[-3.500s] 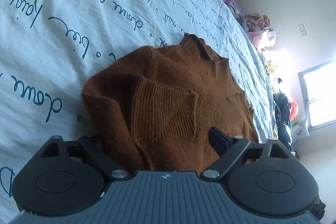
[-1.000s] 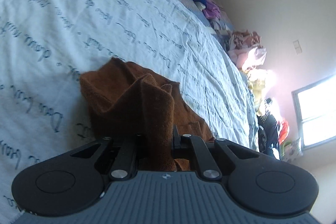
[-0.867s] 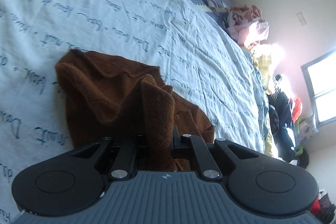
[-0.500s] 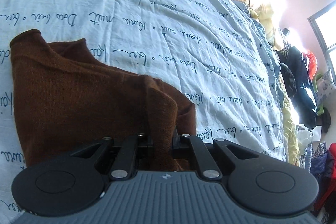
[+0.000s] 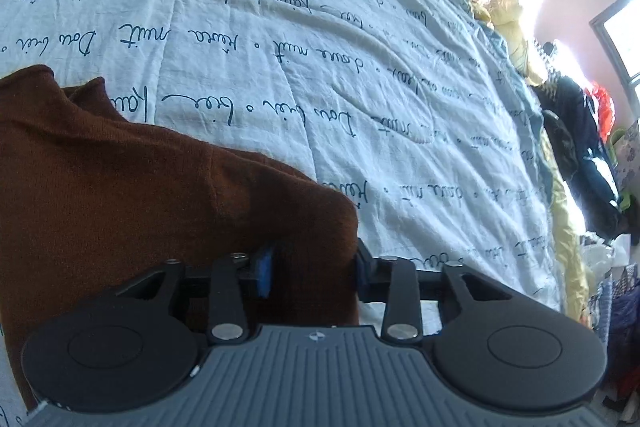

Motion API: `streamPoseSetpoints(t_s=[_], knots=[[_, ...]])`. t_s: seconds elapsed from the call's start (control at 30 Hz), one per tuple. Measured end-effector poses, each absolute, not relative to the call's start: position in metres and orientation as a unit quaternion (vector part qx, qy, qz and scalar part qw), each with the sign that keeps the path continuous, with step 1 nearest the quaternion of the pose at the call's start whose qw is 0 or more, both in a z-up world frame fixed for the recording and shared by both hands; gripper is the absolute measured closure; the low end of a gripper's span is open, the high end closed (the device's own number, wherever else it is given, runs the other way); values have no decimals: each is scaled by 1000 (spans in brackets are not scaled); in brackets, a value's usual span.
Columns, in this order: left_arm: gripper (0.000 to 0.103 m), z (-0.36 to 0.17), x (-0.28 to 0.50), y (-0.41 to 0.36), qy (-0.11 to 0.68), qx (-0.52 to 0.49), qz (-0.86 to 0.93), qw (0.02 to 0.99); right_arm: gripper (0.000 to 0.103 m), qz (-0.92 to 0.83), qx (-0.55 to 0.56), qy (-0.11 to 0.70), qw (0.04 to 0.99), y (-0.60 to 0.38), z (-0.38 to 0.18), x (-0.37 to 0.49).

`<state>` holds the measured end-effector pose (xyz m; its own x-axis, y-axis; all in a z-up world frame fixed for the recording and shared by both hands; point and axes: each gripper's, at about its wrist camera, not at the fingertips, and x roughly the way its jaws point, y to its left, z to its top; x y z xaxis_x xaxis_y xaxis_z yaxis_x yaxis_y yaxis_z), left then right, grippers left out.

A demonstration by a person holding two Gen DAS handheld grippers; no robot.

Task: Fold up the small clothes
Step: 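Lift the held edge with both grippers and fold it over the sweater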

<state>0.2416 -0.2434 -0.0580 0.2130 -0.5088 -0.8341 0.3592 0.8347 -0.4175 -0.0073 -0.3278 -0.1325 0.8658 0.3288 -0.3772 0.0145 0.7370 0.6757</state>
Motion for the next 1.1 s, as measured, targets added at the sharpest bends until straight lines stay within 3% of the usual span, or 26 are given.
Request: streamPoseSetpoints(t_s=[0.03,0.07,0.17,0.3,0.33,0.37,0.4,0.77,0.83,0.9,0.93,0.97,1.03,1.1], knots=[[43,-50,237,-237,551,-72,-283,782,23,94,351,234,902,-328,-130,-12],[35,-41,230,-230,536,-65,-283,792,23,88,343,233,905,-326,-127,-16],[31,-17,201,-202,488,-31,-273,829,23,98,339,229,907,-327,-128,-21],[22,-15,160,-151,487,-35,-261,832,25,107,351,237,900,-331,-134,-25],[22,-17,150,-140,488,-37,-257,833,40,111,353,241,897,-332,-135,-24],[22,-20,136,-129,489,-27,-252,835,76,108,353,244,897,-333,-135,-23],[22,-22,125,-121,485,-17,-249,838,92,97,353,252,896,-334,-135,-22],[22,-66,61,-90,497,44,-234,834,95,56,290,270,917,-341,-116,-21],[22,-79,56,-91,505,68,-234,828,91,64,301,319,897,-343,-133,-10],[22,-77,47,-90,490,92,-236,834,84,60,306,307,899,-349,-128,-15],[22,-73,47,-87,489,84,-242,834,72,55,297,297,906,-352,-120,-18],[21,-67,50,-81,487,66,-249,834,45,49,290,283,913,-355,-113,-20],[16,-55,64,-66,480,8,-253,840,0,40,289,261,920,-367,-101,-19],[9,-46,91,-50,478,-61,-244,842,0,77,301,246,918,-381,-96,-6]])
